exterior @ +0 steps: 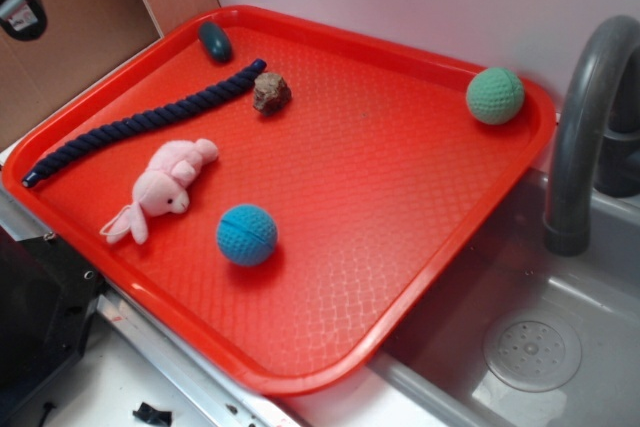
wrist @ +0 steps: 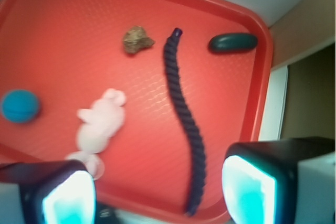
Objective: Grab the blue rope.
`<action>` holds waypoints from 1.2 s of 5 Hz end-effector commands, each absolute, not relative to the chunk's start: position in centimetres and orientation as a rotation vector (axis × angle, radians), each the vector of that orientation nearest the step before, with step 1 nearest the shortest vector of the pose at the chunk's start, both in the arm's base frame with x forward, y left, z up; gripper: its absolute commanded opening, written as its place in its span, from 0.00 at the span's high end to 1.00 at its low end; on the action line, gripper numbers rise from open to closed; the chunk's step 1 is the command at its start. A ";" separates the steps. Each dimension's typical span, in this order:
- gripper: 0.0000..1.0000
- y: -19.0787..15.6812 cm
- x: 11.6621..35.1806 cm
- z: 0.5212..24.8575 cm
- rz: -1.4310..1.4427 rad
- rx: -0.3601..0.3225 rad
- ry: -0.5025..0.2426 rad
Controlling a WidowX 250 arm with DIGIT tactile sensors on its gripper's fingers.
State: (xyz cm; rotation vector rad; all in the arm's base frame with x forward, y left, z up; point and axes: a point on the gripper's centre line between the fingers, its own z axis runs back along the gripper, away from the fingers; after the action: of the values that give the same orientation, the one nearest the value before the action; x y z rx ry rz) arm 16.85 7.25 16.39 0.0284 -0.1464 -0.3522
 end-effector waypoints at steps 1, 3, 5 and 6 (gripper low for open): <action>0.00 10.4 21.7 11.5 -0.559 0.098 -0.115; 0.00 8.1 22.4 5.9 -0.683 -0.044 -0.135; 0.00 8.1 22.1 2.0 -0.660 0.024 -0.010; 0.60 7.6 22.1 0.9 -0.636 0.041 0.003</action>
State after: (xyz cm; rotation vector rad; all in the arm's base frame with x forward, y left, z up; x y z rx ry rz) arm 21.79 8.34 1.17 0.0332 0.0037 -0.6352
